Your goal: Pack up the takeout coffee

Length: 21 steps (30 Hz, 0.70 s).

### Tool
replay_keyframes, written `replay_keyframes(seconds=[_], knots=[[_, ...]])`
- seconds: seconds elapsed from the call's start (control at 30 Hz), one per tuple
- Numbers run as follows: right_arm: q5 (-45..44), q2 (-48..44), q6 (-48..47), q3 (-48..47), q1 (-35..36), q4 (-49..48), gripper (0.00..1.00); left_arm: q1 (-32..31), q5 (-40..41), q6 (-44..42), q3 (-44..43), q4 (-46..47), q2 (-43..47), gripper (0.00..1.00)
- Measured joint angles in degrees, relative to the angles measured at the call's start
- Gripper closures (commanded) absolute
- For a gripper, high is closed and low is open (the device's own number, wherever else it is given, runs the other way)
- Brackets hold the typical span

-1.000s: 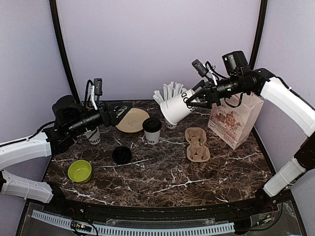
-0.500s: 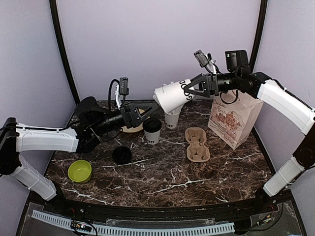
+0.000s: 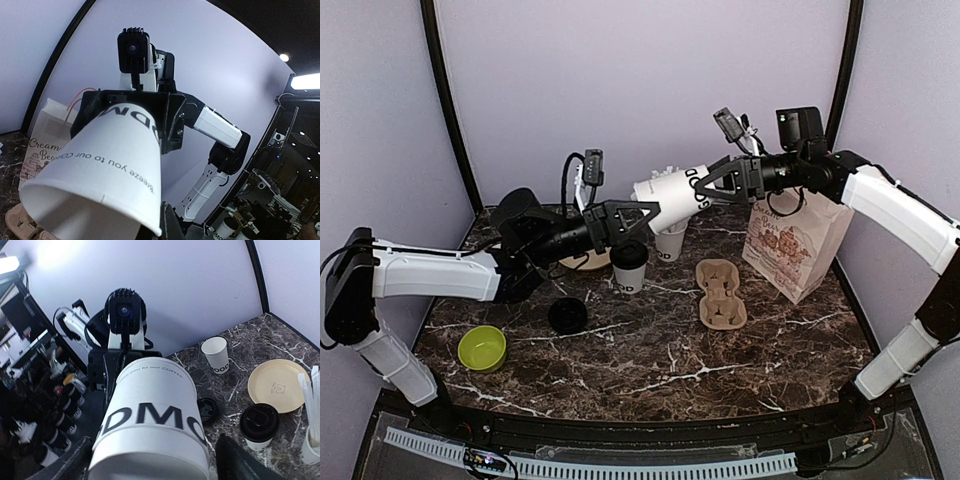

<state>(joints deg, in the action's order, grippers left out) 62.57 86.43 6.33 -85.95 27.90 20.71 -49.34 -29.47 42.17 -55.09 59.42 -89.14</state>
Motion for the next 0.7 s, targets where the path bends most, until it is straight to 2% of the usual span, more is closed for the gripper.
replay_keyframes(seconds=[0.07,0.13,0.23,0.33,0.47,0.57,0.7], knots=[[-0.87,-0.35,-1.99,-0.09,-1.01,2.32,0.08,-0.02,0.26,-1.57,-0.39,-3.45,0.90,1.00],[-2.01,-1.20,-4.39,-0.04,-3.13,4.94,0.08,-0.02,1.05,-4.63,-2.56,-11.32,2.29,1.00],[-4.37,-4.13,-7.96,1.64,-7.89,7.21,0.08,-0.07,3.06,-11.45,-9.07,-26.67,4.44,1.00],[-9.22,-9.05,-12.41,5.05,-11.50,9.33,0.08,-0.24,6.12,-19.85,-18.23,-45.99,5.70,1.00],[-15.41,-15.80,-17.79,12.35,-11.63,10.01,0.09,-2.36,14.23,-30.25,-27.91,-71.21,5.57,1.00],[-18.10,-16.72,-20.00,16.15,-11.45,10.29,0.10,-4.42,19.23,-34.34,-33.09,-88.43,3.13,1.00],[-20.81,-15.80,-22.88,19.87,-11.45,11.67,0.11,-7.56,26.01,-37.40,-35.98,-105.98,-1.51,1.00]])
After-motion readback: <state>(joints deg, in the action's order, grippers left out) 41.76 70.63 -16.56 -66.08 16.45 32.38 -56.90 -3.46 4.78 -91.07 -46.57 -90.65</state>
